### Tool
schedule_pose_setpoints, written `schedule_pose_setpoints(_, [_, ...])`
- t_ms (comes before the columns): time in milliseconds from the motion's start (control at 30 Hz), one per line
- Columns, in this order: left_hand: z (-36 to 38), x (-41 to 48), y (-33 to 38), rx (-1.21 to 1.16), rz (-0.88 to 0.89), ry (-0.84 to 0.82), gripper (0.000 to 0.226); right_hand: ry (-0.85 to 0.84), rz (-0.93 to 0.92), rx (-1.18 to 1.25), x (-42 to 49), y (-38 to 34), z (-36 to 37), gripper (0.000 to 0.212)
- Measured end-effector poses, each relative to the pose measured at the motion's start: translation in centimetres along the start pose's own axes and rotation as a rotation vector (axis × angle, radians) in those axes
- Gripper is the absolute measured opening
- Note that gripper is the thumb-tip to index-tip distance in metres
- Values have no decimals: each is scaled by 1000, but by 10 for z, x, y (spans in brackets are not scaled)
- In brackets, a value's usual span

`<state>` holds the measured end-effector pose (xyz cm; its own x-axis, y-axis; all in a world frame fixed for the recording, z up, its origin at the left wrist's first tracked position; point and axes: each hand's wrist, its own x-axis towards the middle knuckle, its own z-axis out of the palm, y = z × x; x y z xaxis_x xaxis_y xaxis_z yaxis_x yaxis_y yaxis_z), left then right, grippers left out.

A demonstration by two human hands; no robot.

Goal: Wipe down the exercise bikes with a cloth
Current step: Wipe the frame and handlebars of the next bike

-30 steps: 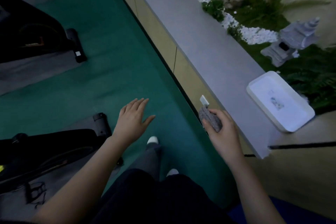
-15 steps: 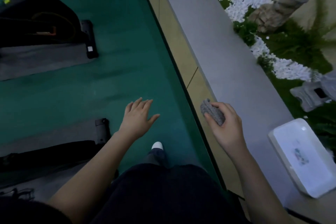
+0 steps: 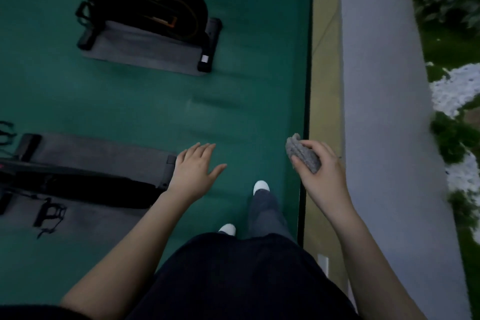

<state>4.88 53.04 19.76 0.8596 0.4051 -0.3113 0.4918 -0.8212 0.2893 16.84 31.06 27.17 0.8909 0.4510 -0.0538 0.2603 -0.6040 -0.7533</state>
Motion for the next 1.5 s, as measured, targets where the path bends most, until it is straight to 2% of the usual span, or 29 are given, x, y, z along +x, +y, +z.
schedule_pose_setpoints(333, [-26, 88, 52, -65, -230, 144, 65, -182, -131, -11, 166, 26, -45, 24])
schedule_pose_setpoints(533, [-38, 109, 48, -95, -365, 193, 65, -302, -220, -27, 226, 14, -28, 24])
schedule_pose_setpoints(767, [-62, 150, 0, -139, -526, 234, 65, -419, -392, -30, 299, -44, 31, 24])
schedule_pose_setpoints(1100, [-123, 229, -91, -183, -587, 264, 66, -467, -530, -26, 389, -139, 114, 24])
schedule_pose_setpoints(1500, [-152, 230, -154, -279, -890, 309, 66, -724, -718, -6, 447, -231, 205, 24])
